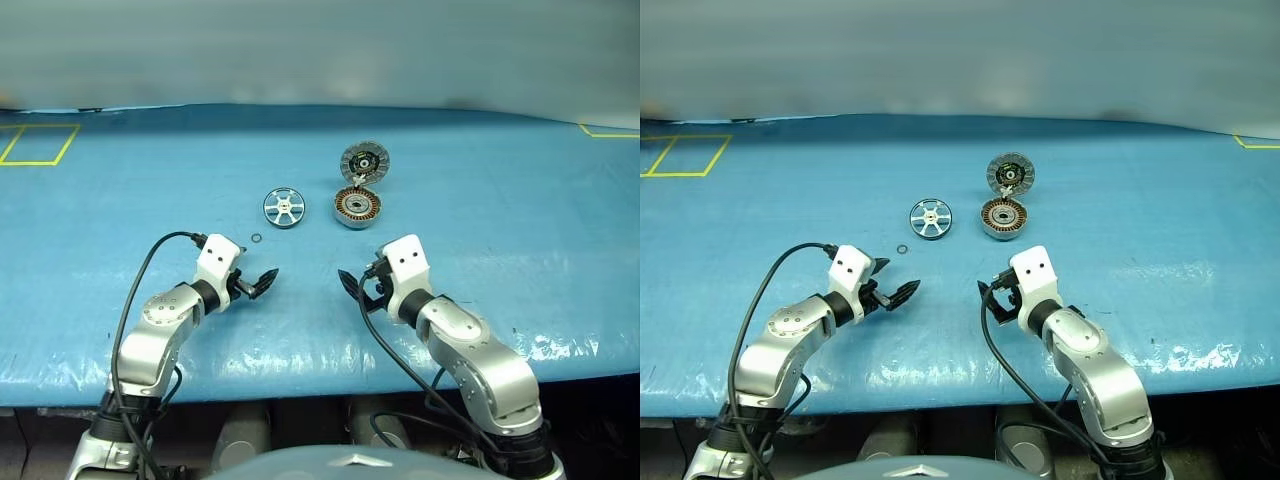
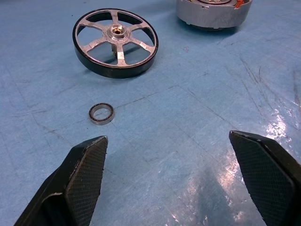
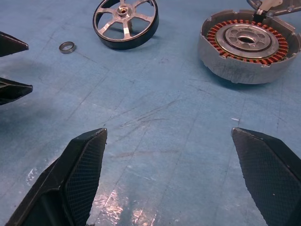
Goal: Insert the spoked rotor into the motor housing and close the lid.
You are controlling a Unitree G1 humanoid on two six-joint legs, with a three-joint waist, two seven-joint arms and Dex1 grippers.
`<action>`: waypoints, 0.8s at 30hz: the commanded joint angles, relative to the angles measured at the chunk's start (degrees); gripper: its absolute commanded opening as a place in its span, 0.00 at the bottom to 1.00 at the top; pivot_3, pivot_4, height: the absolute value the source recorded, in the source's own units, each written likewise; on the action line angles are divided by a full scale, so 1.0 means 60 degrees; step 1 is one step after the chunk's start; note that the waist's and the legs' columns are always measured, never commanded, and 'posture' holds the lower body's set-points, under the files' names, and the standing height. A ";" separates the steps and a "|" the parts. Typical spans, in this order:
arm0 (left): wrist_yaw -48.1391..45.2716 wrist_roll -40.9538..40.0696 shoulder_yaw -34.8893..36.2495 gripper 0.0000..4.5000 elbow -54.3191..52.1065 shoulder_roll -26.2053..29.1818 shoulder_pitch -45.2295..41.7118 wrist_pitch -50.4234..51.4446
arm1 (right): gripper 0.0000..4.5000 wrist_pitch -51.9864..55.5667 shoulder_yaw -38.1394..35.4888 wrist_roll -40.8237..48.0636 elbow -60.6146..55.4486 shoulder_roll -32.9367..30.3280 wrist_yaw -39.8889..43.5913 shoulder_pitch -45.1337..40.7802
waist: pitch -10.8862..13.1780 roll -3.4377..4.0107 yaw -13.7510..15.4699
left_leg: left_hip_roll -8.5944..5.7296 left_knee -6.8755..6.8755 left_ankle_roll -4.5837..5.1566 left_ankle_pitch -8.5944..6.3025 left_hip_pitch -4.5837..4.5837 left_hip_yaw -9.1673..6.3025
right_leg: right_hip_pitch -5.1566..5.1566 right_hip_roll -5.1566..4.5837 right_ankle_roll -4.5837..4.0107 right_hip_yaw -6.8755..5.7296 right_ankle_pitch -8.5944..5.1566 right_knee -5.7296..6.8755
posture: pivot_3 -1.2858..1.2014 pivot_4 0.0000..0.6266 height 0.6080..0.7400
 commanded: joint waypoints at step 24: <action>-0.0023 0.0023 -0.0141 1.00 -0.0516 0.0106 0.0016 -0.0150 | 0.99 0.0225 0.0234 -0.0124 -0.0184 -0.0127 -0.0145 -0.0168 | -0.0001 0.0000 0.0001 | 0.0000 0.0001 0.0000 0.0000 0.0000 0.0000 | 0.0001 0.0000 0.0001 0.0000 0.0001 0.0000 | 0.52 0.24 1.00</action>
